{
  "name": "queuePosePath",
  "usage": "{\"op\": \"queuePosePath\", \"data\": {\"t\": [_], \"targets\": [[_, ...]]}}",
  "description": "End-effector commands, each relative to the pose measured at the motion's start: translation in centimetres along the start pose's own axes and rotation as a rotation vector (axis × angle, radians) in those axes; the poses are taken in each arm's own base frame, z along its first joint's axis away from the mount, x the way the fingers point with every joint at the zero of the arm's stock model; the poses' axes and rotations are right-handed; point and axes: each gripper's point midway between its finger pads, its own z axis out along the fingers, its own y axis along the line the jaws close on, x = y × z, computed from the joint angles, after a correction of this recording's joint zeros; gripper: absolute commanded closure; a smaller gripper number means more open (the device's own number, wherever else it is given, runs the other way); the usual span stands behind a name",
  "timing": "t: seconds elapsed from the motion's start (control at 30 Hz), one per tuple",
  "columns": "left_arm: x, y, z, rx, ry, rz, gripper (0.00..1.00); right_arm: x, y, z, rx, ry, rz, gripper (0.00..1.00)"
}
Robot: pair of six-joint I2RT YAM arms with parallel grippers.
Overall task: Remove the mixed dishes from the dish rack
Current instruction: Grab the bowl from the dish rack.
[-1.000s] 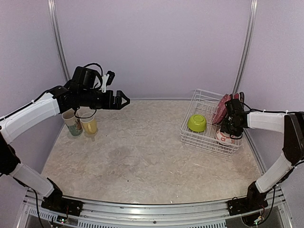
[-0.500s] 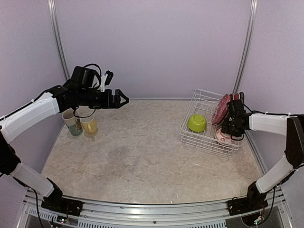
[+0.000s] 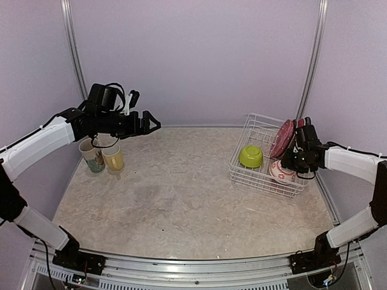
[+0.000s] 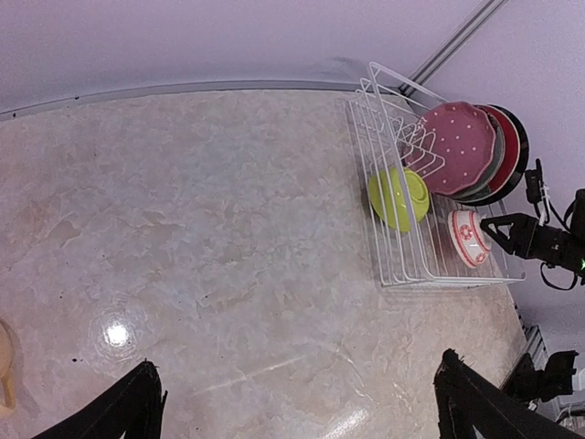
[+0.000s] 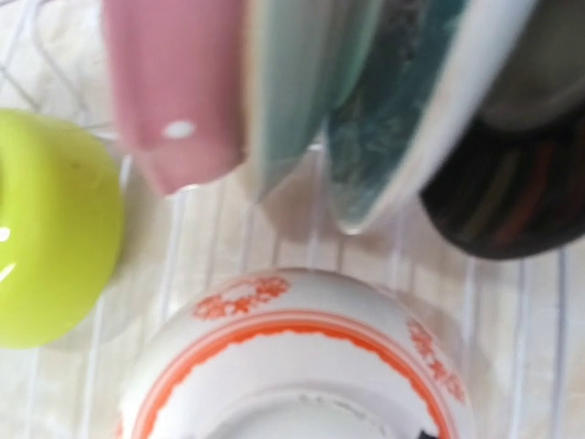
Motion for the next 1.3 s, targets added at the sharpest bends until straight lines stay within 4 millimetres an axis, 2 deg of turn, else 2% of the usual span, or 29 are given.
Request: {"op": "queuePosePath", "data": {"t": [0.0, 0.1, 0.27, 0.5, 0.67, 0.8, 0.97, 1.17, 1.27], "targets": [[-0.6, -0.4, 0.2, 0.025, -0.004, -0.029, 0.01, -1.2, 2.3, -1.1, -0.121, -0.049, 0.017, 1.0], [-1.5, 0.7, 0.5, -0.044, -0.043, -0.091, 0.01, -1.7, 3.0, -1.7, -0.164, -0.062, 0.033, 1.0], [-1.4, 1.3, 1.0, -0.076, -0.054, -0.125, 0.01, -3.0, 4.2, -3.3, -0.239, -0.106, 0.071, 1.0], [-1.1, 0.0, 1.0, 0.015, -0.038, -0.14, 0.03, -4.3, 6.2, -5.0, -0.362, -0.143, 0.129, 1.0], [-0.9, -1.7, 1.0, 0.124, -0.006, -0.141, 0.06, -5.1, 7.9, -6.5, -0.479, -0.154, 0.171, 1.0], [-0.7, -3.2, 0.9, 0.255, 0.042, -0.172, 0.06, -6.1, 10.0, -8.7, -0.601, -0.179, 0.197, 1.0], [-0.2, -4.6, 1.2, 0.404, 0.101, -0.236, 0.09, -6.2, 13.2, -10.8, -0.728, -0.189, 0.199, 1.0], [1.2, -7.2, 1.6, 0.589, 0.162, -0.28, 0.12, -5.5, 18.2, -12.2, -0.844, -0.173, 0.171, 1.0], [2.1, -8.3, 2.1, 0.633, 0.184, -0.286, 0.13, -4.6, 20.9, -12.3, -0.91, -0.149, 0.177, 1.0]]}}
